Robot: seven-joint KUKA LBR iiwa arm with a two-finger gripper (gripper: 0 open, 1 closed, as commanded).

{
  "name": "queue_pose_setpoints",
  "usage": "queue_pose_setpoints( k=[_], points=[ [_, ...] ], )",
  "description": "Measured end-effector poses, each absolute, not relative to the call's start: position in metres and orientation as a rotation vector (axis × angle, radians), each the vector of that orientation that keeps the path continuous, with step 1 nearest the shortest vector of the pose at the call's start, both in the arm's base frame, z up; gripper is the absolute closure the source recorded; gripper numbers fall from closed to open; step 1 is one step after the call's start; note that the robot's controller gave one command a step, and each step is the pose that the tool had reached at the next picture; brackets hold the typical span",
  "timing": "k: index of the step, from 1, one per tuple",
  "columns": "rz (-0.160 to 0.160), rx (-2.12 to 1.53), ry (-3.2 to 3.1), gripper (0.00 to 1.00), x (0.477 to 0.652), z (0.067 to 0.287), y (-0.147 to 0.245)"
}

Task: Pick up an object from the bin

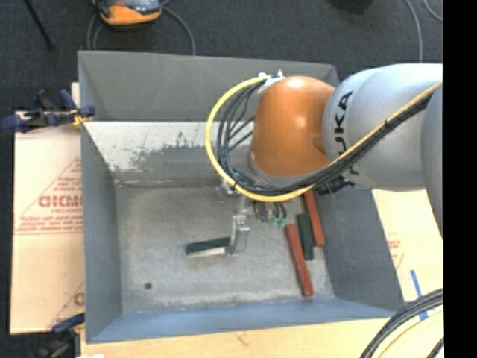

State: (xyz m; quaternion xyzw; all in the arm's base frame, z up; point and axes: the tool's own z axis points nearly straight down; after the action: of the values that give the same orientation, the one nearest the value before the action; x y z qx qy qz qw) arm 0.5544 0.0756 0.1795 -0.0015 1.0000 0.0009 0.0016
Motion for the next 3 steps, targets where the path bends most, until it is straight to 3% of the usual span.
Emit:
queue_pose_setpoints(
  k=[1, 2, 3],
  points=[
    [0.003, -0.003, 3.138, 0.0, 0.554, 0.18, 0.076],
    [0.003, 0.117, 3.131, 0.0, 0.551, 0.139, 0.078],
    [0.005, 0.223, 3.127, 0.0, 0.579, 0.092, 0.071]
  ],
)
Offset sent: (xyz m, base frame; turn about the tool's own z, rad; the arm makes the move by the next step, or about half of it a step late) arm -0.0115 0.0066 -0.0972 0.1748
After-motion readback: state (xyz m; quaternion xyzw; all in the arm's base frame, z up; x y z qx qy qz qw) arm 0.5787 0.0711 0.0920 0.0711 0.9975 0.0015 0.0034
